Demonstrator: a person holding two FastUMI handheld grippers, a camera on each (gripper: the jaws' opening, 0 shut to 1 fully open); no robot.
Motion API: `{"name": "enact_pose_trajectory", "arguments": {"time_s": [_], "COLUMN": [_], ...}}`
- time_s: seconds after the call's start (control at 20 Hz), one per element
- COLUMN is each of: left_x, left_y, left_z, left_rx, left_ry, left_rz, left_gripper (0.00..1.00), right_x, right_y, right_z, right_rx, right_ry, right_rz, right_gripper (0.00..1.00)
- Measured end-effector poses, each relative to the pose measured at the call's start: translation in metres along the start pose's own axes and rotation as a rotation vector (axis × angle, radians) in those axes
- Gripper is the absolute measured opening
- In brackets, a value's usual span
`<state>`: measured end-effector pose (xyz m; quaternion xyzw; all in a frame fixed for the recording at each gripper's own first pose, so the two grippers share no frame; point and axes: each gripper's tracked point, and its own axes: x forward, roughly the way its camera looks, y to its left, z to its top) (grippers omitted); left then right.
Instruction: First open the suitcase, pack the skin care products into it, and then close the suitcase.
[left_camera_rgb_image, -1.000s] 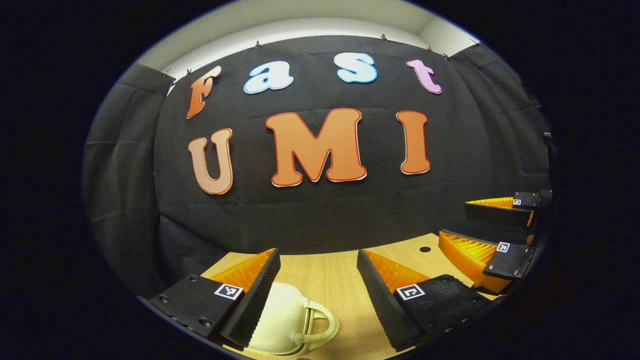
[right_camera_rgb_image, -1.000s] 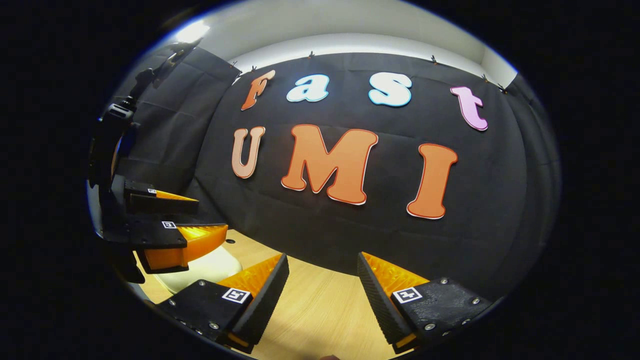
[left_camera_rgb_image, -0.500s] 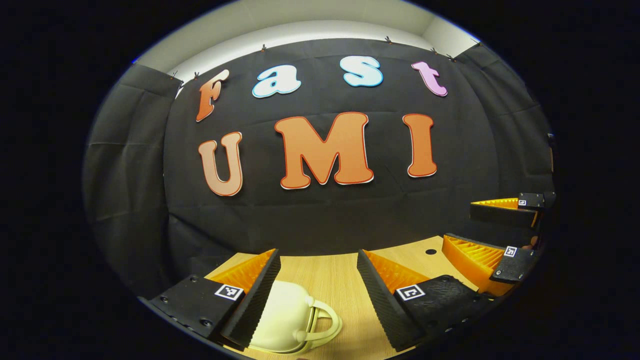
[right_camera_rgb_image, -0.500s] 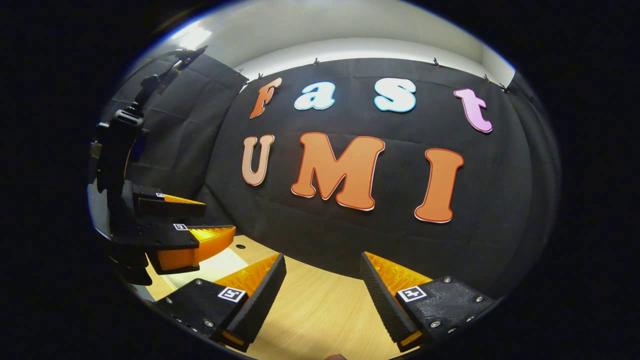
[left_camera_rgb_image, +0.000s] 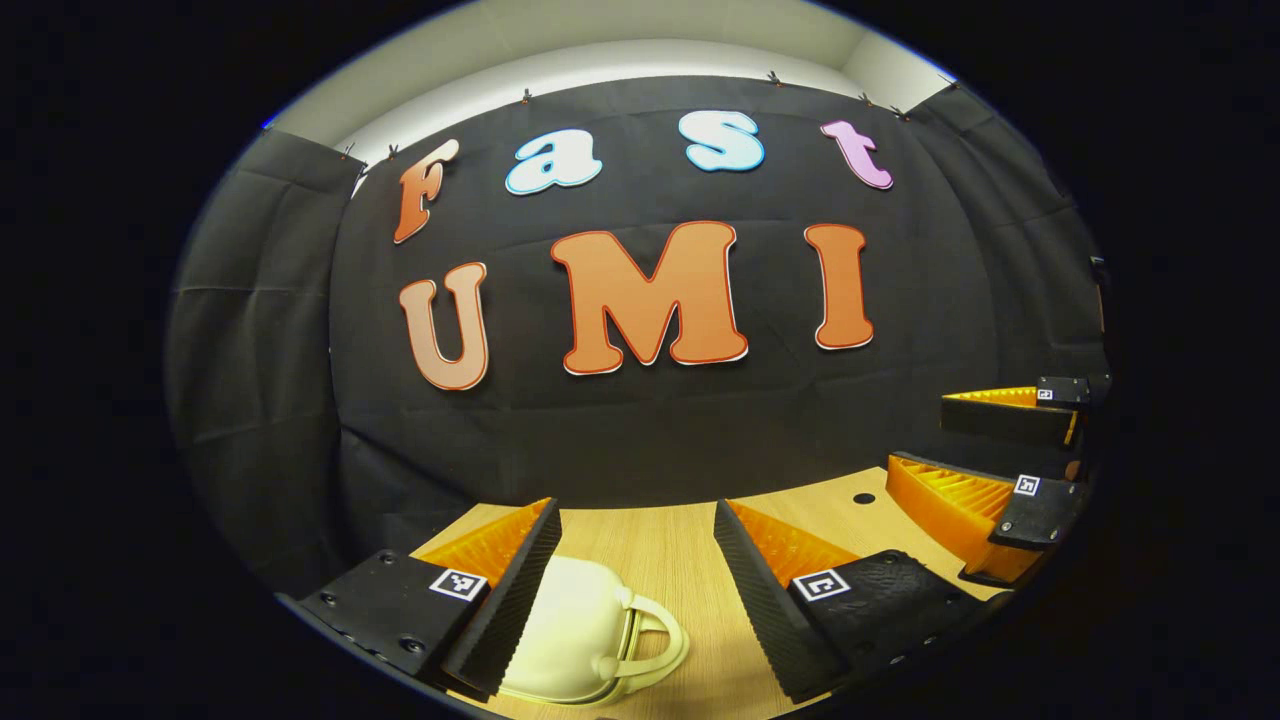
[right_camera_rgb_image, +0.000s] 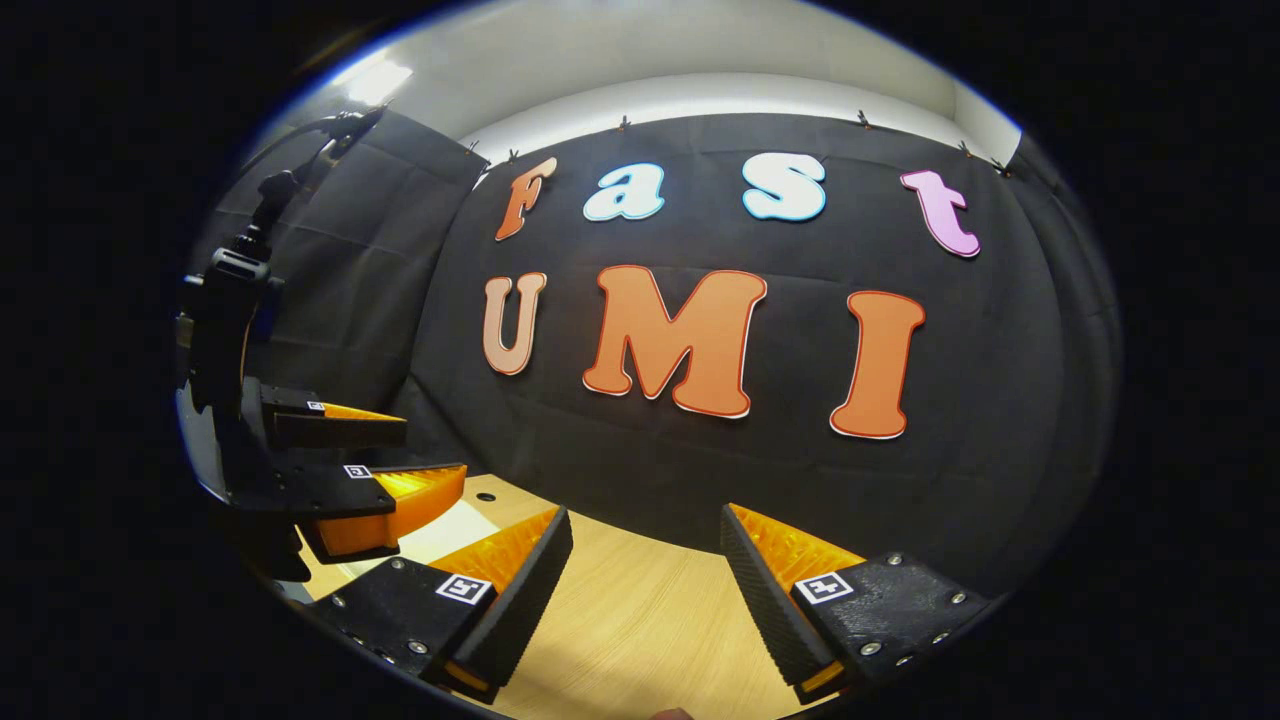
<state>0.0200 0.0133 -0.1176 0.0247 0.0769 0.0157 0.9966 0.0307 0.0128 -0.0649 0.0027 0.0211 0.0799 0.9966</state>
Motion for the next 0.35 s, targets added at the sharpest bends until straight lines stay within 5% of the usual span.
{"name": "enact_pose_trajectory", "arguments": {"time_s": [0.35], "left_x": [-0.0002], "left_y": [0.0033], "left_z": [0.0017], "left_rx": [0.000], "left_ry": [-0.006], "left_rz": [-0.003], "left_gripper": [0.95], "right_x": [-0.0050], "right_y": [-0.0024], "right_z": [0.0035], "right_rx": [0.002], "right_ry": [-0.002], "right_rz": [-0.017], "right_gripper": [0.95]}}
